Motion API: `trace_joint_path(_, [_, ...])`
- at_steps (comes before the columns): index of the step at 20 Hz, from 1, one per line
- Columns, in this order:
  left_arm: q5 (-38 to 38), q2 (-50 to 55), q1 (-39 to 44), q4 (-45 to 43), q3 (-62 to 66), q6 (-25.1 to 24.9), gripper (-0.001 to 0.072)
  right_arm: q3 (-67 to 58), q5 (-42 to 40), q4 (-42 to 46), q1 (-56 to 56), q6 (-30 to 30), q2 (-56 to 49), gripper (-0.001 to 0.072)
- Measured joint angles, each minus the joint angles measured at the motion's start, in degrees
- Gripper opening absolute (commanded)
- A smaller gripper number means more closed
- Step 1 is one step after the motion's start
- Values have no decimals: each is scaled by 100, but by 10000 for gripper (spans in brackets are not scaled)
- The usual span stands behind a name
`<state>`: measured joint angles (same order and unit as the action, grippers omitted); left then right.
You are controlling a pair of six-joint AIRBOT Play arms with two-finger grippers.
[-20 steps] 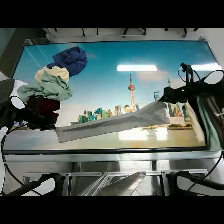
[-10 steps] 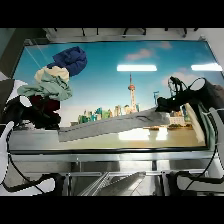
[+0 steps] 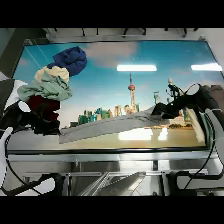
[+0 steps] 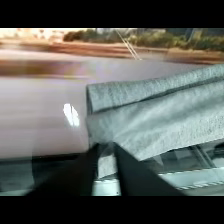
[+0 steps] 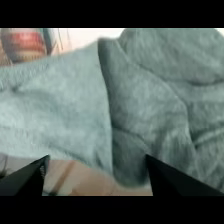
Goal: Fold the shirts.
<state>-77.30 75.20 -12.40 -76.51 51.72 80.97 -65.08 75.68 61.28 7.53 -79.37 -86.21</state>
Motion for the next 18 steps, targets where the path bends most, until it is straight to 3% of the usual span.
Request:
trace_joint_path(6, [2, -964, -437, 17, -28, 273, 619, -404, 800, -195, 1084, 455, -72, 702])
trace_joint_path(7, [0, -1169, -501, 15, -31, 380, 581, -431, 802, -315, 1276, 588, -140, 702])
trace_joint_path(9, [-9, -1578, -566, 17, -31, 522, 316, -470, 811, -553, 1593, 896, -389, 702])
trace_joint_path(10, [-31, -1786, -584, 17, -31, 562, 232, -490, 824, -656, 1714, 1056, -557, 702])
trace_joint_path(12, [-22, -2225, -608, 20, -31, 634, 232, -535, 831, -820, 1825, 1340, -894, 702])
trace_joint_path(13, [7, -2444, -614, 20, -31, 684, 10, -573, 826, -907, 1858, 1460, -1043, 702])
trace_joint_path(18, [-87, -3062, -627, 372, -31, 905, 12, -942, 597, -1281, 1869, 1823, -1517, 702])
